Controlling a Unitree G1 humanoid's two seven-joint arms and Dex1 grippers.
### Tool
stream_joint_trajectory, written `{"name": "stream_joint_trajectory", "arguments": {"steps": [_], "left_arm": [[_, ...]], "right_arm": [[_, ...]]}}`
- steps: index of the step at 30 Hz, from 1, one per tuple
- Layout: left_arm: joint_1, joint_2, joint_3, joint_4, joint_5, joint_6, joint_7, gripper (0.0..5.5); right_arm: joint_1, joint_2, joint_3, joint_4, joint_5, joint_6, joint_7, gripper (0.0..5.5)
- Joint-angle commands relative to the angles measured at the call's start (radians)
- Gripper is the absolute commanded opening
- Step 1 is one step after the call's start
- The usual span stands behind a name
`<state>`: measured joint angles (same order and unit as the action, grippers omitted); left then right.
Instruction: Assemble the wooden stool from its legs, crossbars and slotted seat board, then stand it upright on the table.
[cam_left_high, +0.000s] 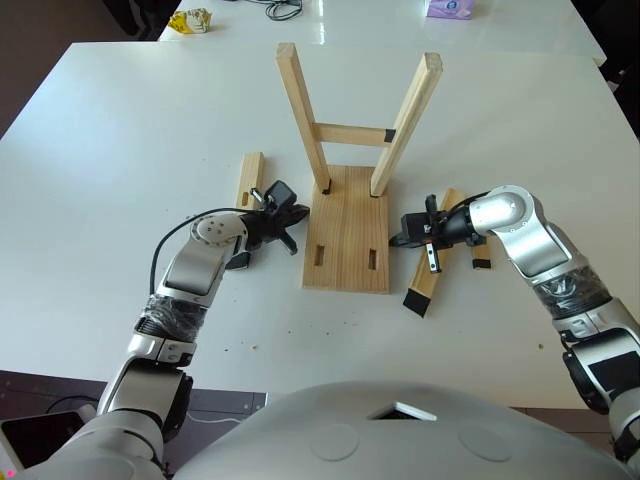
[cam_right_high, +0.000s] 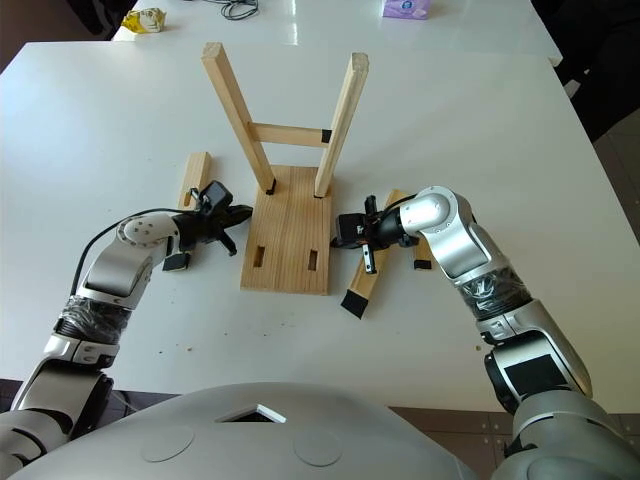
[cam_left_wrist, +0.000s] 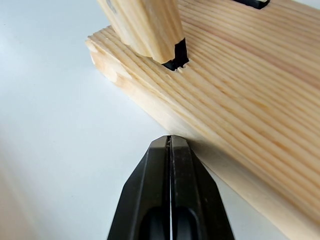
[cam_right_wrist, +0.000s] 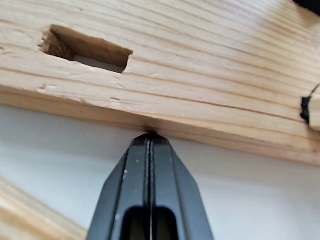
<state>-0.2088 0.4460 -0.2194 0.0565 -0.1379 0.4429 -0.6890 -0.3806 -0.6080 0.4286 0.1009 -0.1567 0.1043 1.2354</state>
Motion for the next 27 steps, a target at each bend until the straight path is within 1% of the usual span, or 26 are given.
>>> {"name": "stream_joint_trajectory", "arguments": {"steps": [1, 6, 9, 13, 17, 20, 22, 23, 25, 27], "left_arm": [[0.050, -0.017, -0.033, -0.005, -0.006, 0.023, -0.025, 0.00], [0.065, -0.012, 0.000, -0.008, -0.003, 0.020, 0.002, 0.00], [0.080, -0.008, 0.070, -0.044, -0.030, 0.036, 0.035, 0.00], [0.166, 0.035, 0.174, -0.200, -0.067, 0.090, 0.065, 0.00], [0.295, 0.036, 0.301, -0.419, -0.131, 0.201, 0.123, 0.00], [0.387, -0.037, 0.416, -0.631, -0.213, 0.308, 0.223, 0.00], [0.409, -0.147, 0.456, -0.778, -0.292, 0.375, 0.331, 0.00], [0.404, -0.207, 0.451, -0.834, -0.320, 0.393, 0.387, 0.00], [0.383, -0.316, 0.424, -0.905, -0.350, 0.410, 0.491, 0.00], [0.368, -0.408, 0.390, -0.943, -0.339, 0.407, 0.594, 0.00]], "right_arm": [[-0.012, 0.016, 0.001, 0.013, 0.000, 0.001, -0.034, 0.02], [-0.012, 0.000, -0.034, -0.009, 0.039, 0.022, -0.019, 0.02], [-0.005, -0.025, -0.081, -0.049, 0.093, 0.057, 0.001, 0.02], [0.031, -0.071, -0.188, -0.148, 0.222, 0.167, 0.018, 0.02], [0.094, -0.118, -0.307, -0.263, 0.325, 0.313, -0.021, 0.02], [0.134, -0.128, -0.427, -0.358, 0.393, 0.470, -0.114, 0.02], [0.143, -0.099, -0.515, -0.409, 0.412, 0.635, -0.243, 0.02], [0.156, -0.087, -0.551, -0.442, 0.417, 0.719, -0.300, 0.02], [0.187, -0.064, -0.599, -0.511, 0.427, 0.881, -0.392, 0.30], [0.219, -0.054, -0.600, -0.555, 0.419, 0.998, -0.460, 0.63]]}}
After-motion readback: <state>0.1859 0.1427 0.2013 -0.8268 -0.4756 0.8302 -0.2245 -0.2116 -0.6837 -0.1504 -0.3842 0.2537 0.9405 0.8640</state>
